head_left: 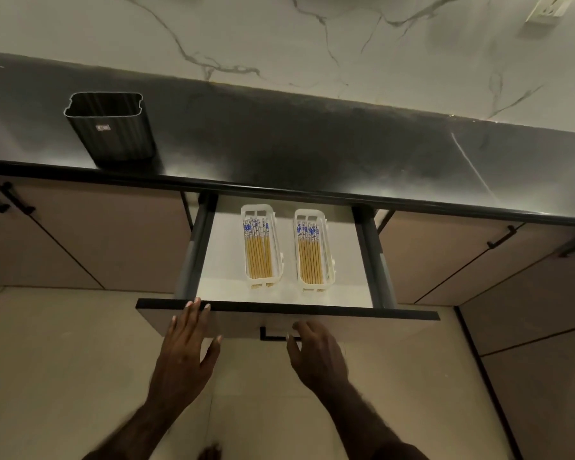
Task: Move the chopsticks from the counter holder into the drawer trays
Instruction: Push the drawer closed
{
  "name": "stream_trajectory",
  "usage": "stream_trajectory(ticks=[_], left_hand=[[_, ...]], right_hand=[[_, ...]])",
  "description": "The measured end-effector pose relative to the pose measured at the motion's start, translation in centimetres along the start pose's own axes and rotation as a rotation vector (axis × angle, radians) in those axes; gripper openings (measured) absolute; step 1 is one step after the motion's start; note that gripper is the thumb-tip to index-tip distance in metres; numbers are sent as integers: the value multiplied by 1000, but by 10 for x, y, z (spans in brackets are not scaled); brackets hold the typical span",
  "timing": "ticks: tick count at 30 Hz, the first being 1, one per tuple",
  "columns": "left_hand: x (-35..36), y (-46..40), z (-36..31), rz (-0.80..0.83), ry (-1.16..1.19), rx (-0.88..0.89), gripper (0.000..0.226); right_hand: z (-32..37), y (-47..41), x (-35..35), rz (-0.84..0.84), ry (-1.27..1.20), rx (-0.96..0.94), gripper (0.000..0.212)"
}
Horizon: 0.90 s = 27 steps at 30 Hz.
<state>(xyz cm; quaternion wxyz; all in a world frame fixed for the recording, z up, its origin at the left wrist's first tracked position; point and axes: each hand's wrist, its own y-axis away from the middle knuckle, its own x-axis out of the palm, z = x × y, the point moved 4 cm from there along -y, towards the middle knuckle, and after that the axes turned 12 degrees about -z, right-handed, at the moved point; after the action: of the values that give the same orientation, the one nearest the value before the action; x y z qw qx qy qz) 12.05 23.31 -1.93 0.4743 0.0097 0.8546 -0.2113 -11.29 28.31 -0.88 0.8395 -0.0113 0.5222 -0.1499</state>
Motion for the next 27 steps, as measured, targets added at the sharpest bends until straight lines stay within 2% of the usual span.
stream_trajectory(ticks=[5, 9, 17, 27], left_hand=[[11, 16, 21, 51, -29, 39, 67], [19, 25, 32, 78, -45, 16, 71], [31, 26, 43, 129, -65, 49, 69], [43, 32, 40, 144, -81, 41, 73]], right_hand=[[-6, -1, 20, 56, 36, 65, 28], [-12, -6, 37, 89, 95, 82, 25], [-18, -8, 66, 244, 149, 160, 27], [-16, -7, 74, 224, 215, 174, 19]])
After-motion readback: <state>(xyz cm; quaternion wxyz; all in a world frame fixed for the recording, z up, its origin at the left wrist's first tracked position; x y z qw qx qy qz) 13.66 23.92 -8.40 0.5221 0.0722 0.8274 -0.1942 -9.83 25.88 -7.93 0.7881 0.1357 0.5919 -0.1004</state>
